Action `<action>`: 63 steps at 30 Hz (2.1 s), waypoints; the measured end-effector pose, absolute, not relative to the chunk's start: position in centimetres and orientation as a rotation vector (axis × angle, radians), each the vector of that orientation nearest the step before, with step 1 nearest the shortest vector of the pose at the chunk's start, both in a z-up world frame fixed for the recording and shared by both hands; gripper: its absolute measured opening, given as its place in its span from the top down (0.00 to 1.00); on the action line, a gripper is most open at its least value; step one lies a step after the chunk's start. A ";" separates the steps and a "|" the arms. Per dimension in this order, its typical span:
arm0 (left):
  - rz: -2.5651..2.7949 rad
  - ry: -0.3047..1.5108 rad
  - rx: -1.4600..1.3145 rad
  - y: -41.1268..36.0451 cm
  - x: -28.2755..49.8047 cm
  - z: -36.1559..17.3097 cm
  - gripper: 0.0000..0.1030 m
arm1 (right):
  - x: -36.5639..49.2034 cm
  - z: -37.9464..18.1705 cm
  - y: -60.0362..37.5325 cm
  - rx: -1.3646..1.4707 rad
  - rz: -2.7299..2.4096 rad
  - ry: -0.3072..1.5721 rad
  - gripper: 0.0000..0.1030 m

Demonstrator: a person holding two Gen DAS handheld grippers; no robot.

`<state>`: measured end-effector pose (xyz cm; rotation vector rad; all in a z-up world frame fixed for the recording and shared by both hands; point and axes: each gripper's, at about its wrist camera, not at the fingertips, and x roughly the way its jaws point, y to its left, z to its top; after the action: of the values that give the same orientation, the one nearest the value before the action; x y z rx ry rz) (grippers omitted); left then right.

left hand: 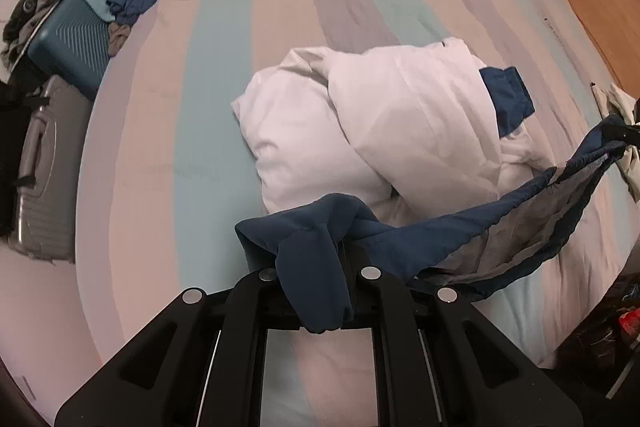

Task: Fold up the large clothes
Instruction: 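Lift the hem with both tools and fold it over toward the hood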

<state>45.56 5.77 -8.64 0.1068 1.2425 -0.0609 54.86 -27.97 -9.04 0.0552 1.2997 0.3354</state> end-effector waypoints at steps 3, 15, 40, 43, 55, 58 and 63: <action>-0.071 1.227 0.114 6.0 46.7 -8.5 0.92 | 56.3 -8.9 -27.5 0.052 0.324 1.281 0.89; -0.099 1.156 0.155 6.8 52.4 -7.2 0.93 | 61.9 -7.2 -26.2 0.018 0.292 1.194 0.89; -0.002 1.185 0.120 11.5 66.9 -14.3 0.92 | 75.7 -13.8 -21.6 -0.066 0.150 1.168 0.89; 0.014 1.202 0.111 11.9 68.4 -16.4 0.92 | 76.9 -15.9 -21.6 -0.075 0.123 1.183 0.89; 0.105 1.200 0.104 12.8 71.0 -22.0 0.92 | 79.4 -21.9 -20.2 -0.095 0.066 1.205 0.89; 0.120 1.195 0.109 12.6 71.6 -23.6 0.91 | 80.0 -23.6 -20.1 -0.120 0.056 1.213 0.89; 0.120 1.218 0.109 12.4 72.1 -26.2 0.91 | 80.7 -26.1 -20.2 -0.128 0.046 1.235 0.89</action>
<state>72.12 12.44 -26.19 0.1086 1.2181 0.1196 80.70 -20.19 -26.12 -0.1281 1.2350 0.0455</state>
